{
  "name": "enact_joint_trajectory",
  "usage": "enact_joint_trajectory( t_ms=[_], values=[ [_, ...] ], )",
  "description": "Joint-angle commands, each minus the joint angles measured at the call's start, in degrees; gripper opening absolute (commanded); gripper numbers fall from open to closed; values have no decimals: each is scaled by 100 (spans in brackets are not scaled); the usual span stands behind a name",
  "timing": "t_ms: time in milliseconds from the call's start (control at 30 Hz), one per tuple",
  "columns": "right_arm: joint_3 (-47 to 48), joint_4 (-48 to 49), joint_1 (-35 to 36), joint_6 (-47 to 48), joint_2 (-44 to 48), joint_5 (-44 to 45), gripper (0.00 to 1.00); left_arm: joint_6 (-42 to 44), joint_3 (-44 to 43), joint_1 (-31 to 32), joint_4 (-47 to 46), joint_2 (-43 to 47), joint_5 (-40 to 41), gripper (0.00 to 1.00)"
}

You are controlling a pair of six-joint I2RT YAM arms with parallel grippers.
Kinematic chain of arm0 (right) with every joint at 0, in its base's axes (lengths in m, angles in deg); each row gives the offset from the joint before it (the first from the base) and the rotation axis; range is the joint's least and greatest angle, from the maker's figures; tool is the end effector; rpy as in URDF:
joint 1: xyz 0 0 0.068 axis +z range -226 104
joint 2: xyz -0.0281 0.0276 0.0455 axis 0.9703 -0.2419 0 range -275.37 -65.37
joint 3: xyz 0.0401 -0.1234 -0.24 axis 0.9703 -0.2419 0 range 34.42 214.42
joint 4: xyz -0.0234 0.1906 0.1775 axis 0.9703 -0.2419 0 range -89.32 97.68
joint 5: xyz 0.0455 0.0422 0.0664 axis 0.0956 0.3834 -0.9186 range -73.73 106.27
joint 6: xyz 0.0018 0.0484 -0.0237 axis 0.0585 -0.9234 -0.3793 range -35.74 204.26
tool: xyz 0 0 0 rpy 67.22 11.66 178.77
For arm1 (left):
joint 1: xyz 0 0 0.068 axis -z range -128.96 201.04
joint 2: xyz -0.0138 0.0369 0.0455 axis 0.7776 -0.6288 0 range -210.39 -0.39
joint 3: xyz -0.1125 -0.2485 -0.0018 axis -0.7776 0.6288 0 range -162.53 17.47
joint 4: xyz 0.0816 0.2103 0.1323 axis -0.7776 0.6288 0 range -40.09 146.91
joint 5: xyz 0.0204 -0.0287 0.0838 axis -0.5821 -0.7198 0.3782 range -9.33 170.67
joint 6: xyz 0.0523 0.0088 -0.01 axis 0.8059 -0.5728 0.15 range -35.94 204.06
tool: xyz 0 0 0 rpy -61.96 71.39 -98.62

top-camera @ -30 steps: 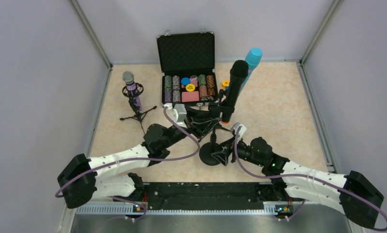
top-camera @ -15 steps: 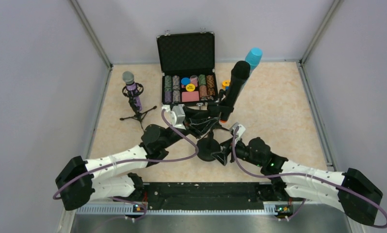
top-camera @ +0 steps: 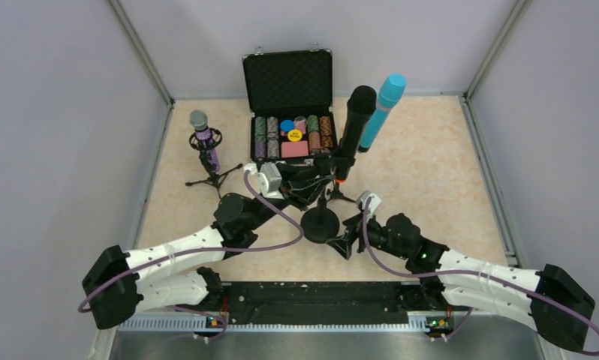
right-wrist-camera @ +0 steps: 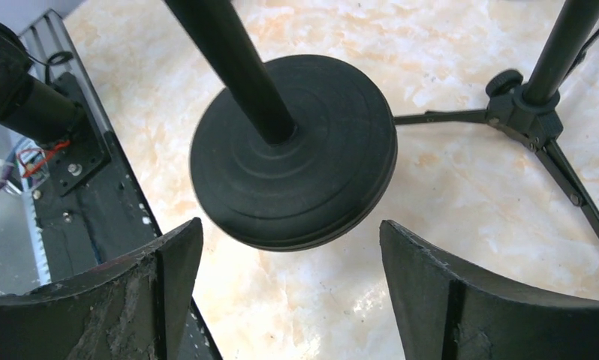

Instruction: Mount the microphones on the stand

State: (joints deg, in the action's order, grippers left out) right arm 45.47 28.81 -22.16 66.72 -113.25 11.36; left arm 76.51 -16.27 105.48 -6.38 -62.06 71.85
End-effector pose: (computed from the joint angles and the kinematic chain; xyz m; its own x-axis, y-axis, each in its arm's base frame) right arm 0.1039 0.1474 0.1809 -0.4092 -0.0512 -0.9110 -0.7652 0.5630 0.3121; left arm 0.1325 -0.1947 0.3359 0.1579 -0.4442 -0.8819 0.9110 0.4100 -0.0434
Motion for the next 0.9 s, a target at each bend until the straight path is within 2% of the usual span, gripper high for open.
enact_joint_trajectory(
  t_ms=[0, 300, 467, 733, 867],
  values=[
    [310, 230, 77, 25, 348, -31, 86, 329, 1, -12, -857, 389, 404, 0],
    [706, 340, -2, 44, 168, -767, 90, 1061, 147, -136, -92, 849, 703, 0],
    [783, 582, -433, -260, 76, -1553, 91, 1250, 54, -362, 491, 1012, 660, 0],
    [716, 630, -968, -458, 105, -2145, 91, 571, 103, -1432, 701, 1173, -60, 0],
    [479, 1145, -1303, -923, 161, -2476, 91, 187, 186, -2022, 466, 1097, -490, 0]
  ],
)
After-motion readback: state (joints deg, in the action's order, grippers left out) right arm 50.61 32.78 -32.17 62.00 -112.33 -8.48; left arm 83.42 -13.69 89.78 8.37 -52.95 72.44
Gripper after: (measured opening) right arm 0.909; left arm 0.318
